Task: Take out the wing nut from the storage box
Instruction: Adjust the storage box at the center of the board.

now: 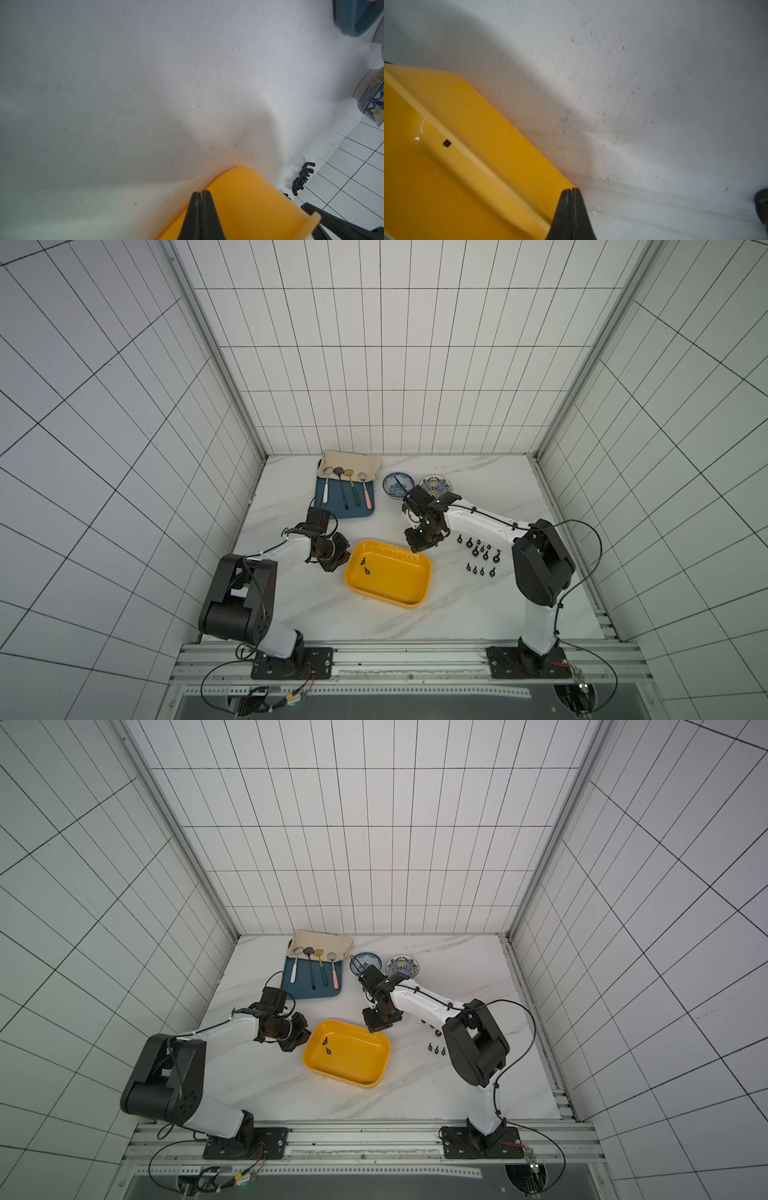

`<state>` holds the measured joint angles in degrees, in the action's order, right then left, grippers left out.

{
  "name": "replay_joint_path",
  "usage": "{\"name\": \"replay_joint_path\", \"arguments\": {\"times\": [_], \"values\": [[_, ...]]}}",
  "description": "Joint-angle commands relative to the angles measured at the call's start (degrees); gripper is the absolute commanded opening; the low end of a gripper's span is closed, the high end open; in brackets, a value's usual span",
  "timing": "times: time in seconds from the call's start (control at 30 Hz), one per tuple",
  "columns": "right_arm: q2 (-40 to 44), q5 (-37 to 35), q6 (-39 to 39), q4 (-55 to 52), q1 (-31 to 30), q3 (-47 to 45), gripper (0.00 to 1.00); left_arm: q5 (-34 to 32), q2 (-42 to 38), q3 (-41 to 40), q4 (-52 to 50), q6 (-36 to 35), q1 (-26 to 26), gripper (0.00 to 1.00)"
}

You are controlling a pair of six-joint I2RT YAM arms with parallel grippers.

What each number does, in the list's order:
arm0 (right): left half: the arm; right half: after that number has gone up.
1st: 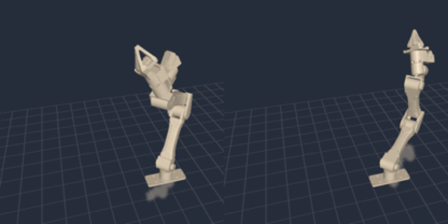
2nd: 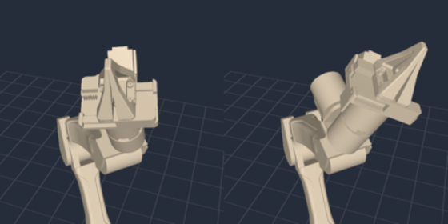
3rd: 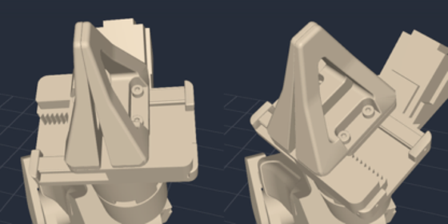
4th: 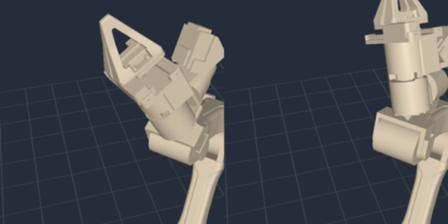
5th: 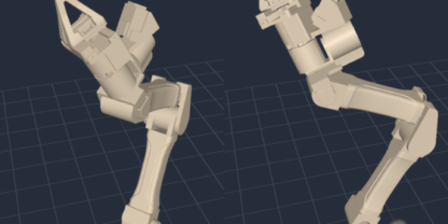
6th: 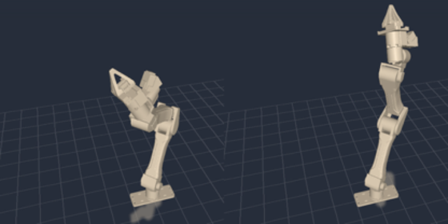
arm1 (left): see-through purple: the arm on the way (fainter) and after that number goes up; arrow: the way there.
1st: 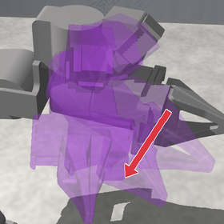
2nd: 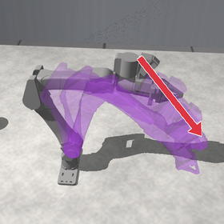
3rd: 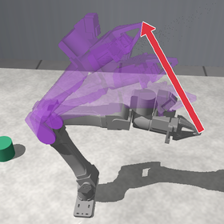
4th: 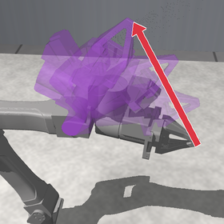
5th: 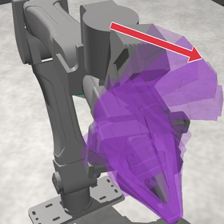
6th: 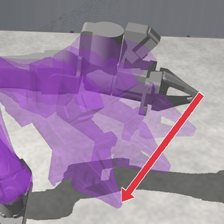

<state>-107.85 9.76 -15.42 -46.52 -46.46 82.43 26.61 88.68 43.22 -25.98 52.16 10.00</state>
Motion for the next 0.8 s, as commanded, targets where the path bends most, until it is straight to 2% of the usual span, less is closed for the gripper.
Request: {"name": "replay_joint_path", "arguments": {"times": [0.0, 0.2, 0.33, 0.53, 0.67, 0.77], "values": [[3.45, -0.17, -1.87, -0.12, 0.23, -3.22, 0.0, -1.29, 2.13, 3.17, 2.59, 0.59, 1.01, 0.0], [7.61, 2.43, -3.12, 0.91, -0.03, -8.03, 0.0, -0.98, 6.89, 8.9, 3.82, 0.95, 3.01, 0.0], [11.31, -0.29, -3.24, 1.52, -0.31, -9.49, 0.0, -2.29, 5.12, 10.71, 0.06, -0.32, 0.51, 0.0], [9.93, -2.37, -0.84, 0.22, -0.22, -6.73, 0.0, -3.36, -10.0, 3.62, -12.13, -5.3, -10.59, 0.0], [7.59, -2.55, -0.09, 1.34, -0.13, -6.12, 0.0, -1.95, -18.39, -2.1, -21.21, -6.24, -8.92, 0.0], [6.18, -2.4, 0.1, 2.24, -0.06, -5.62, 0.0, -2.18, -24.05, -6.3, -23.94, -2.88, -3.56, 0.0]]}}
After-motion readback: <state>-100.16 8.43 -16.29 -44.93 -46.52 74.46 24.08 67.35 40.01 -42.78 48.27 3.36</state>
